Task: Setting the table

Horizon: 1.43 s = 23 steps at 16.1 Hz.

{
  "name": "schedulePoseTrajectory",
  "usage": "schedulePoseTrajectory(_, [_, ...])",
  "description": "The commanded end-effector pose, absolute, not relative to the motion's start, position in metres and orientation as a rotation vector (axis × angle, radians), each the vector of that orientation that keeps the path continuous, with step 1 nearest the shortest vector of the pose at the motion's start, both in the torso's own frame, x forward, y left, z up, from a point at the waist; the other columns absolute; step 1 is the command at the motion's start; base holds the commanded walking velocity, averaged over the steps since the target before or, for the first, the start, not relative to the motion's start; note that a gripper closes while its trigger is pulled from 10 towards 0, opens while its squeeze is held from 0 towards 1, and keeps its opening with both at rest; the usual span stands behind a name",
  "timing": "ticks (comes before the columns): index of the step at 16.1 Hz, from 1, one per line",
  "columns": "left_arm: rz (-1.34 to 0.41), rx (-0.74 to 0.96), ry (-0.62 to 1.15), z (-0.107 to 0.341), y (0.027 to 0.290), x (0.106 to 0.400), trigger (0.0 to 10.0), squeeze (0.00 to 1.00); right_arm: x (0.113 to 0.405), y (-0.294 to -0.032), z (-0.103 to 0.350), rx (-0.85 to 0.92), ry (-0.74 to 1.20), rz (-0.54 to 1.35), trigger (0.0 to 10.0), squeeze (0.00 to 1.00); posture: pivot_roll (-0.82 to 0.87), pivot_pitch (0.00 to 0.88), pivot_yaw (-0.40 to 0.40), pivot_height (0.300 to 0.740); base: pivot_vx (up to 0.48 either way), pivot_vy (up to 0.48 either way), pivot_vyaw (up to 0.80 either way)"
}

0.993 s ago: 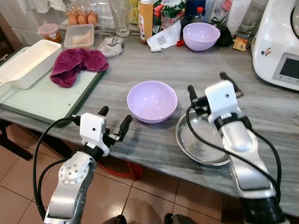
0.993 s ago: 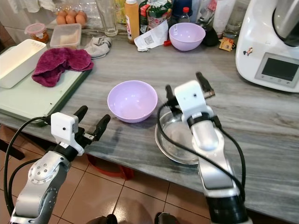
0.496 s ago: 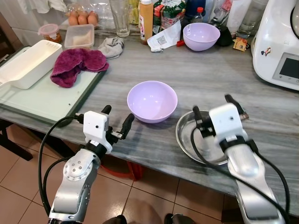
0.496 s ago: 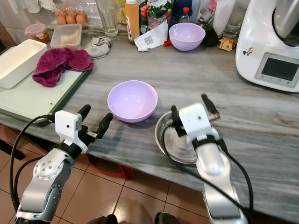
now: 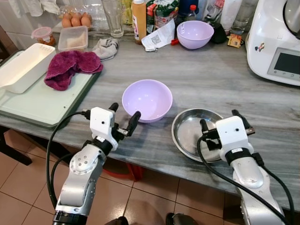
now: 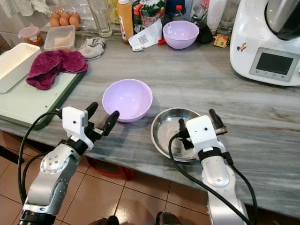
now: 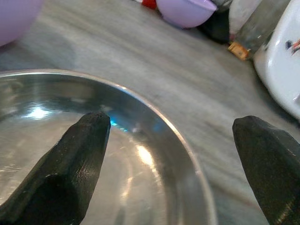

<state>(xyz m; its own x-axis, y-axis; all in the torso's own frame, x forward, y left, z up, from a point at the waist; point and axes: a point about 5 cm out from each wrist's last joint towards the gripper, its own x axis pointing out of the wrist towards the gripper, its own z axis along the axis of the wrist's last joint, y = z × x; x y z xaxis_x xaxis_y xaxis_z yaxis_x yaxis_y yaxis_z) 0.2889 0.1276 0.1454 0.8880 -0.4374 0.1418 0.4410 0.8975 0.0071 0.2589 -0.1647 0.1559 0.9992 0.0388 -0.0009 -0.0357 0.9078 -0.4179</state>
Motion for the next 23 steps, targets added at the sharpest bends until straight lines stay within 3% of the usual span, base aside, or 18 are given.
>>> schedulePoseTrajectory(1, [-0.466,-0.019,-0.116,0.140,0.131,0.288,10.0,0.00,0.259,-0.167,0.155,-0.416,0.014,0.038,10.0,1.00,-0.26,0.195,0.044,0.740,0.000,0.000,0.00])
schedulePoseTrajectory(13, [-0.414,0.026,-0.142,0.158,0.174,0.301,10.0,0.00,0.277,-0.153,0.142,-0.251,0.184,0.138,10.0,1.00,-0.22,0.197,0.037,0.740,0.000,0.000,0.00])
schedulePoseTrajectory(17, [-0.562,0.044,-0.020,0.143,0.186,0.283,10.0,0.00,0.281,-0.148,0.138,-0.228,0.225,0.177,10.0,1.00,-0.20,0.205,0.033,0.740,0.000,0.000,0.00])
schedulePoseTrajectory(23, [-0.731,0.020,0.033,0.141,0.180,0.271,10.0,0.00,0.283,-0.140,0.134,-0.217,0.263,0.220,10.0,1.00,-0.19,0.209,0.029,0.740,0.000,0.000,0.00])
